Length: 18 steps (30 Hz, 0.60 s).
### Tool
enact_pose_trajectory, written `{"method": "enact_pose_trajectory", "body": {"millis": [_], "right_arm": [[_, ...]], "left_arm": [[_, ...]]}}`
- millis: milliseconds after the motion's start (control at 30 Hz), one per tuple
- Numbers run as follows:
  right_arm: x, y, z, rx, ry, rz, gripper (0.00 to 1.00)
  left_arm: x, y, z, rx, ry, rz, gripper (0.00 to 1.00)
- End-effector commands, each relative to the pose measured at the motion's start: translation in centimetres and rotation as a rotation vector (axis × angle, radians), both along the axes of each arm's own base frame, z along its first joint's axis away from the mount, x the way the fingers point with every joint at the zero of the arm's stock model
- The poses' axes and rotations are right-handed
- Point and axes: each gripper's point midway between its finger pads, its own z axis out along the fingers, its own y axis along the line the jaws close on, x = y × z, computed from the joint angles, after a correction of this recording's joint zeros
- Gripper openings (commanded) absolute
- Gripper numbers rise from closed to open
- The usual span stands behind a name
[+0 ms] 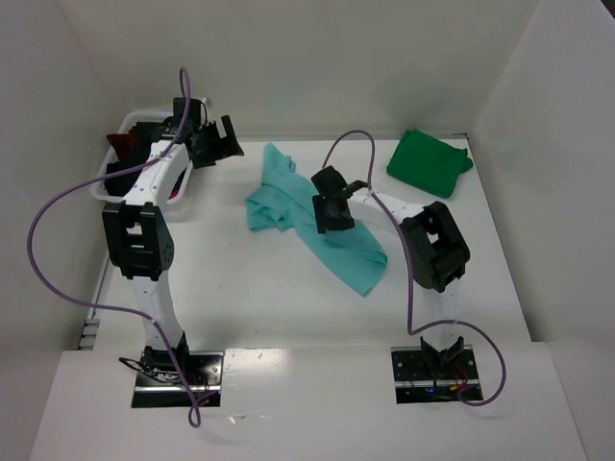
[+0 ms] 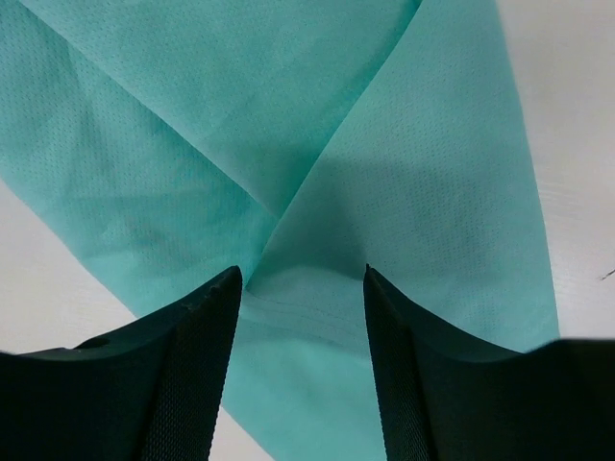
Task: Fold and stack the t-shirts
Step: Flatten out the tshirt
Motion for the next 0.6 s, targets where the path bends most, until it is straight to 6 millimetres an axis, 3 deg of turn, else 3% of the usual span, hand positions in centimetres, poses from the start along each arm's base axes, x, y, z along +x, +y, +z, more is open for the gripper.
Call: {"method": "enact_pose_trajectory", "body": {"millis": [0, 167, 400, 567], "right_arm": [[0.9, 0.9, 0.7, 0.004, -0.028, -0.009, 0.58], [1.3, 1.2, 0.9, 0.009, -0.036, -0.009, 0.53], [1.0, 2.5, -0.1, 0.013, -0.009, 0.018, 0.57], [0.8, 1.6, -1.3, -0.043, 0.024, -0.006, 0.44]], "left_arm": [[0.5, 0.4, -0.1, 0.001, -0.019, -0.017, 1.00], [0.5, 0.3, -0.1, 0.001, -0.021, -0.030, 1.00], [0.5, 0.8, -0.1, 0.007, -0.023, -0.027, 1.00], [0.4, 0.7, -0.4, 0.001, -0.014, -0.034, 1.00]]}}
